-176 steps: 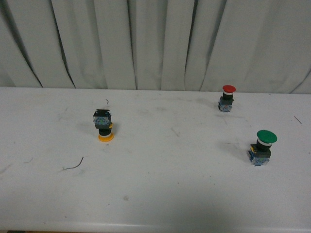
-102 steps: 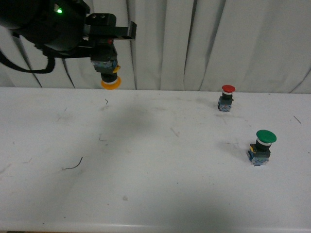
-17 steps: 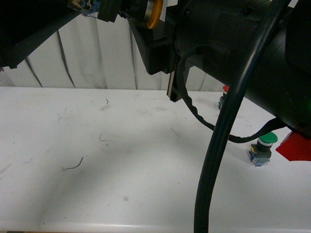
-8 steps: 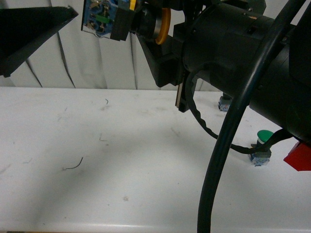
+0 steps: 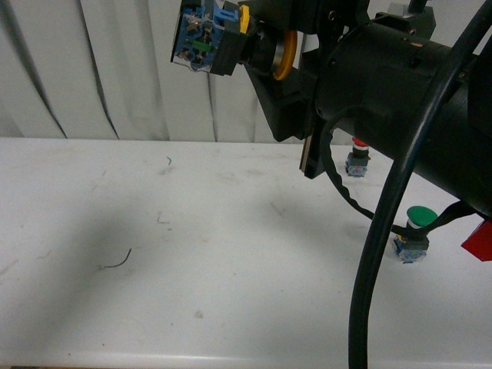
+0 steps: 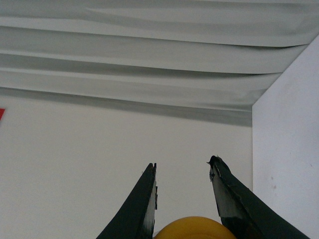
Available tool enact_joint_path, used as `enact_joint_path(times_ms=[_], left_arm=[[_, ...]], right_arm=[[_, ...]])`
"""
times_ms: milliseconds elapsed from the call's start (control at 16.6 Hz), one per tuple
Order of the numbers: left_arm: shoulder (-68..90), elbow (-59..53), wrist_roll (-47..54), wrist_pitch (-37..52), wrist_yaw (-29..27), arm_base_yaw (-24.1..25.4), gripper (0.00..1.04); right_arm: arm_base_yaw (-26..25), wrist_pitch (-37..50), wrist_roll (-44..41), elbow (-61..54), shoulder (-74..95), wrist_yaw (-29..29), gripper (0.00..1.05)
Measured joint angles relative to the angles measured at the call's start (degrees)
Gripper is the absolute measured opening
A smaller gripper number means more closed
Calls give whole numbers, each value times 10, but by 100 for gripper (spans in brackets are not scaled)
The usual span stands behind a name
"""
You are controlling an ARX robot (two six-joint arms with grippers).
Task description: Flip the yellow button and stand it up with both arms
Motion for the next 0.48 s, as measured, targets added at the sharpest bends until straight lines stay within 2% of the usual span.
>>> enact_joint_path(times_ms=[121,302,422,483], left_arm=[[-80,-1,120,-128,-76,10,98],[-161,-19,248,-220,-154,-44,98],[-181,-70,307,-80,-238,-78,85],[-170,-118,329,1,-266,-71,74]], right_arm=[[-8,-1,0,5,5,0,33],[-9,0,0,9,5,0,33],[-5,1,0,9,5,-1,33],[-3,1,0,10,8,0,33]])
